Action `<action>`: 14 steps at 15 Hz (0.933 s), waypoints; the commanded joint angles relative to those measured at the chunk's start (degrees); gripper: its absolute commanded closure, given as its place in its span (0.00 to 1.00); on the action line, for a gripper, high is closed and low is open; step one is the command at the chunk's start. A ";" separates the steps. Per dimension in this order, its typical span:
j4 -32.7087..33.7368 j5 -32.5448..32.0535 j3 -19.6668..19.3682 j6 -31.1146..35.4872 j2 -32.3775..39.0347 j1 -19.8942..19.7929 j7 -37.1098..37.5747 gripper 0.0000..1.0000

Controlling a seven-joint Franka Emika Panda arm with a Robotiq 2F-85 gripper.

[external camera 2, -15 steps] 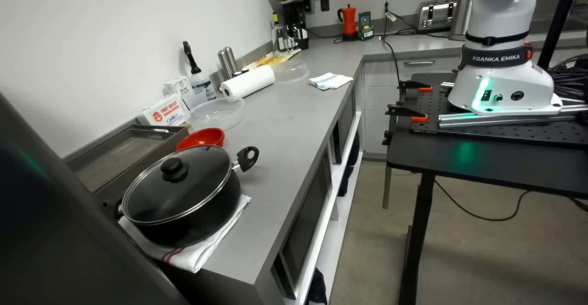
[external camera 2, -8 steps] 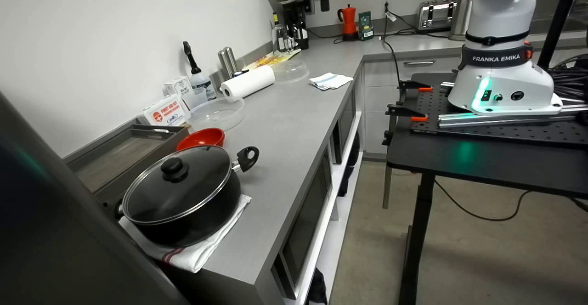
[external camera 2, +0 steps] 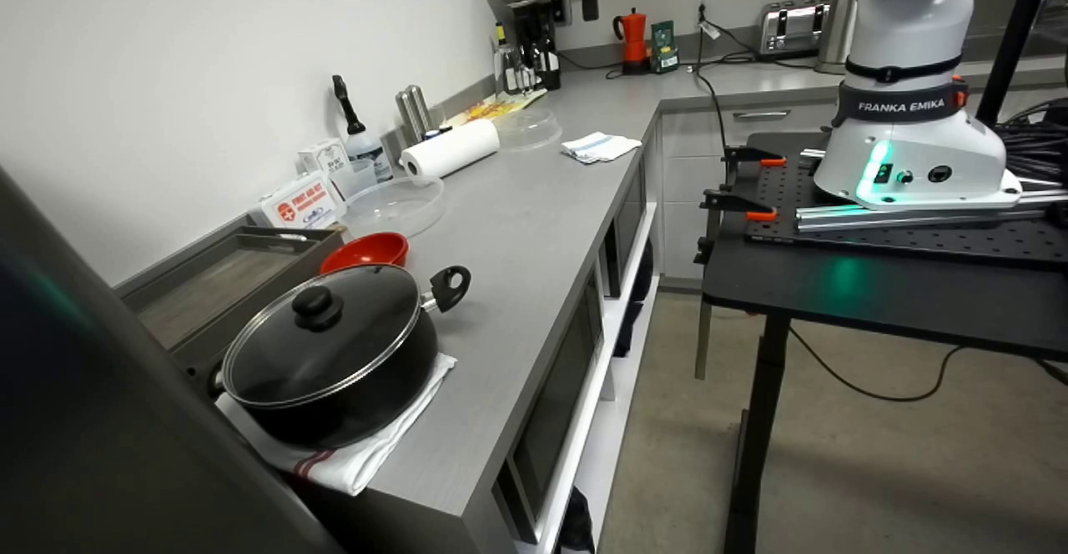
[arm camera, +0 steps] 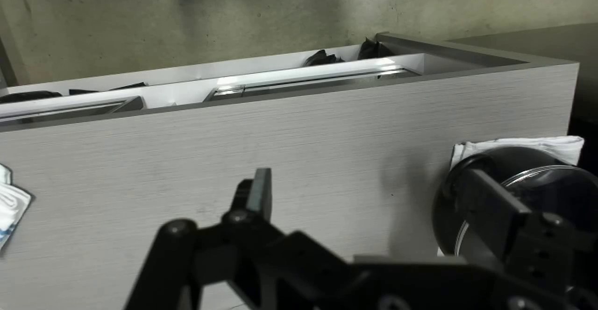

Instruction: Remove the glass lid from the black pot

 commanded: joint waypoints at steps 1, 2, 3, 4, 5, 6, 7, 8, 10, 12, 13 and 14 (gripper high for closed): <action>0.07 -0.17 -0.29 -0.10 0.02 0.28 0.11 0.00; 0.07 -0.17 -0.29 -0.10 0.02 0.28 0.11 0.00; 0.07 -0.17 -0.29 -0.10 0.02 0.28 0.11 0.00; 0.66 -0.47 -0.12 -0.17 0.87 0.09 0.37 0.00; 1.25 -0.84 0.01 -0.44 1.73 -0.06 0.47 0.00; 2.10 -1.37 0.22 -0.56 3.10 -0.27 0.65 0.00; 2.75 -1.98 0.36 -0.44 4.18 -0.39 0.54 0.00; 3.84 -2.69 0.59 -0.56 5.80 -0.52 0.57 0.00; 6.23 -4.39 1.10 -0.77 9.38 -0.55 0.62 0.00; 8.41 -6.45 1.52 -0.74 12.44 -0.35 0.65 0.00; 9.38 -7.63 1.84 0.02 13.96 -0.21 0.88 0.00; 10.75 -8.66 2.14 0.13 15.72 0.14 0.64 0.00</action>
